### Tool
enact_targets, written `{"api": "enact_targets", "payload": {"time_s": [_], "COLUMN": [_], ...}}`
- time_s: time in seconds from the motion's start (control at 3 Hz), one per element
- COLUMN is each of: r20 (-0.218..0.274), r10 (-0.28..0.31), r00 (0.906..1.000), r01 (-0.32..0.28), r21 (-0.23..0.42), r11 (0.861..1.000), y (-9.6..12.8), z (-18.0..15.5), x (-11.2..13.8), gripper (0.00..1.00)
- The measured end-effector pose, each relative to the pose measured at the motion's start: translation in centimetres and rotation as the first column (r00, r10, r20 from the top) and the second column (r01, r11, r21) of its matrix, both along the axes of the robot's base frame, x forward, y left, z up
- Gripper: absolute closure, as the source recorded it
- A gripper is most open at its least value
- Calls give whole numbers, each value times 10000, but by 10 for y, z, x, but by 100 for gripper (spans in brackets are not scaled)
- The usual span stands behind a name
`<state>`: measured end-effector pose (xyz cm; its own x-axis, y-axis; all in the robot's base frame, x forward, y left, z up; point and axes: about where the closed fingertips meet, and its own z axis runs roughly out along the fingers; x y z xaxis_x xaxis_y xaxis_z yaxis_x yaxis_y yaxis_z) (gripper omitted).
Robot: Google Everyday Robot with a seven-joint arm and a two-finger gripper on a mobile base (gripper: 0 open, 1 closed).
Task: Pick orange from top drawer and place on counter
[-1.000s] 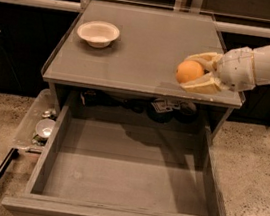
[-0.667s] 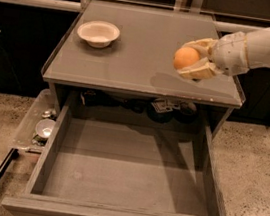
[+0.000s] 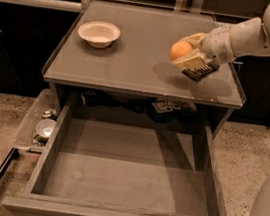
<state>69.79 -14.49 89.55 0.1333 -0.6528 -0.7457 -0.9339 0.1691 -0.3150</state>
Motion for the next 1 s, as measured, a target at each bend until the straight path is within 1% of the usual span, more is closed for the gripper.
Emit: {"api": "enact_targets", "payload": {"time_s": [0.33,0.67,1.0], "r20": [-274,-466,-646], "r10": [-699,-928,-659], "r00": [9972,9946,9957], "r01": [697,925,652], "r21": [-74,-92,-131], "r11": [9975,9957,9978], "y": [1,15,37], "z": [-20,-38,-49], "x": [21,36,40], "gripper": [100,100,100]}}
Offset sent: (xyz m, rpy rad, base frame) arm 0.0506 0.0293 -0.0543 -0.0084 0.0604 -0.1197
